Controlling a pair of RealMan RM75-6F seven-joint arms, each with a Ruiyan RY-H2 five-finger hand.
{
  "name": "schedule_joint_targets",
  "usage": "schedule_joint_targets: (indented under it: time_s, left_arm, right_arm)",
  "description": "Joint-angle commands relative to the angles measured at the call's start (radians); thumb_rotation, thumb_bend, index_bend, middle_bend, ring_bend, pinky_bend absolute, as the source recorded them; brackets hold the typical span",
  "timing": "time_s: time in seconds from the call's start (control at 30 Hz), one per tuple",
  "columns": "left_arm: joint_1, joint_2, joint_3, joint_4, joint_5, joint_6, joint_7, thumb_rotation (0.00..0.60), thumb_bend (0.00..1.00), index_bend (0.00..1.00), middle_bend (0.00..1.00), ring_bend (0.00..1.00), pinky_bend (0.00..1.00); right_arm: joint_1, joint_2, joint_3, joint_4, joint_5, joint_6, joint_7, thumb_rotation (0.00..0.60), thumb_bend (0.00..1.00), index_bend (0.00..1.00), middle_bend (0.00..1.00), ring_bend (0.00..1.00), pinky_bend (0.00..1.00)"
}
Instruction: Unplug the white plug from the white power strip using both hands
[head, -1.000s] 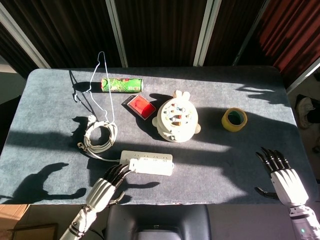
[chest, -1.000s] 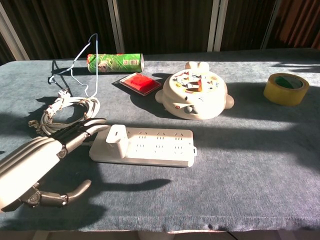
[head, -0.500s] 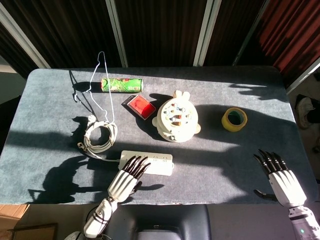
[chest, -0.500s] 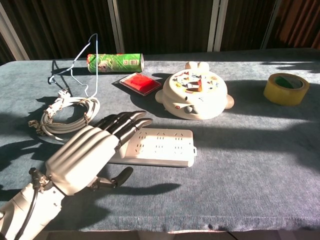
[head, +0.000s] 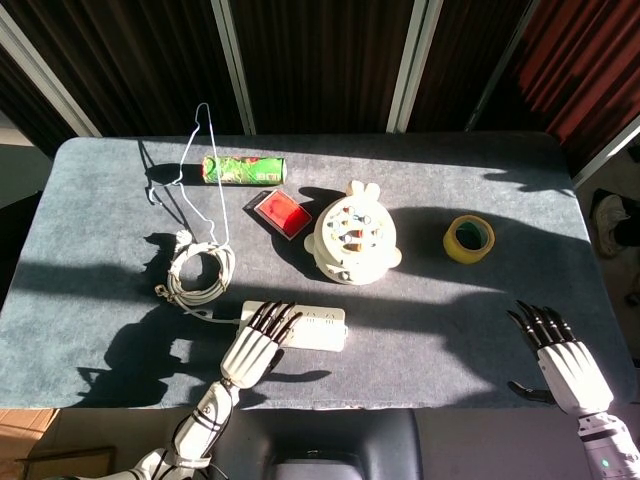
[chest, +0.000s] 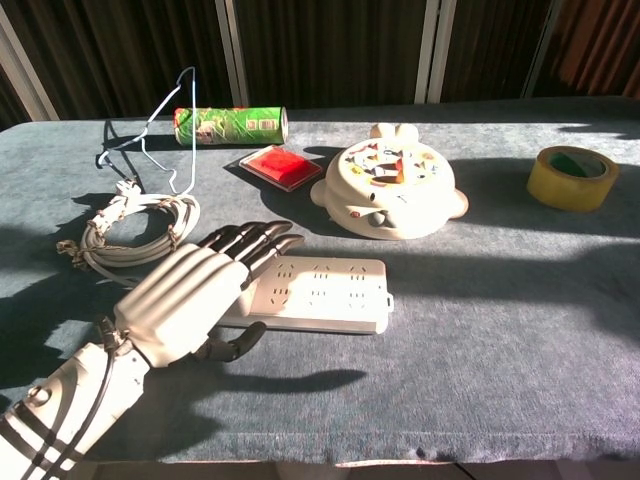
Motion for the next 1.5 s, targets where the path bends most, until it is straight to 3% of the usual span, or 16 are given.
schedule_joint_targets:
  time_s: [0.03,0.27,0.77,0.87,0.97,1.07,1.2,1.33,1.5]
  left_arm:
    - [-0.005,-0.004,0.001,0.014,-0.013,-0.006,0.011,0.6,0.39,0.0,0.0,0.0,0.11]
    - [-0.009,-0.002,0.001,0.018,-0.044,-0.013,0.049,0.6,0.41,0.0,0.0,0.0,0.12]
    - [-0.017,0.028,0.003,-0.026,-0.087,-0.013,0.061,0.6,0.6,0.09,0.09,0.06,0.14]
    - [-0.018,0.03,0.005,-0.027,-0.089,-0.005,0.058,0.6,0.61,0.14,0.15,0.1,0.16]
    - [-0.019,0.03,0.007,-0.024,-0.087,0.007,0.056,0.6,0.61,0.25,0.26,0.19,0.21]
    - [-0.022,0.03,0.01,-0.022,-0.089,0.008,0.049,0.6,0.62,0.34,0.36,0.3,0.29]
    - [-0.027,0.028,0.016,-0.02,-0.091,0.003,0.055,0.6,0.62,0.38,0.41,0.36,0.36]
    - [-0.028,0.025,0.023,-0.028,-0.089,0.007,0.063,0.6,0.62,0.4,0.43,0.38,0.41]
    - [-0.032,0.024,0.024,-0.036,-0.083,0.021,0.069,0.6,0.61,0.4,0.43,0.39,0.44]
  right_arm:
    - [0.001,0.001,-0.001,-0.001,-0.001,-0.002,0.001,0.6,0.12,0.0,0.0,0.0,0.0]
    - [0.001,0.005,-0.004,-0.002,-0.005,-0.003,0.005,0.6,0.12,0.0,0.0,0.0,0.0]
    - [0.002,0.003,-0.003,-0.007,0.001,-0.009,-0.006,0.6,0.12,0.0,0.0,0.0,0.0]
    - [0.001,0.002,-0.003,-0.007,0.0,-0.008,-0.008,0.6,0.12,0.0,0.0,0.0,0.0]
    - [0.006,-0.008,-0.005,0.003,-0.025,0.0,-0.004,0.6,0.12,0.0,0.0,0.0,0.0]
    - [0.021,-0.05,-0.007,0.045,-0.092,0.026,0.018,0.6,0.12,0.0,0.0,0.0,0.0]
    - [0.077,-0.147,-0.007,0.128,-0.195,0.017,0.022,0.6,0.16,0.01,0.06,0.0,0.02]
    - [0.165,-0.231,0.004,0.149,-0.231,-0.089,-0.006,0.6,0.32,0.06,0.1,0.0,0.02]
    - [0.263,-0.343,0.016,0.16,-0.237,-0.237,-0.068,0.6,0.33,0.06,0.1,0.0,0.02]
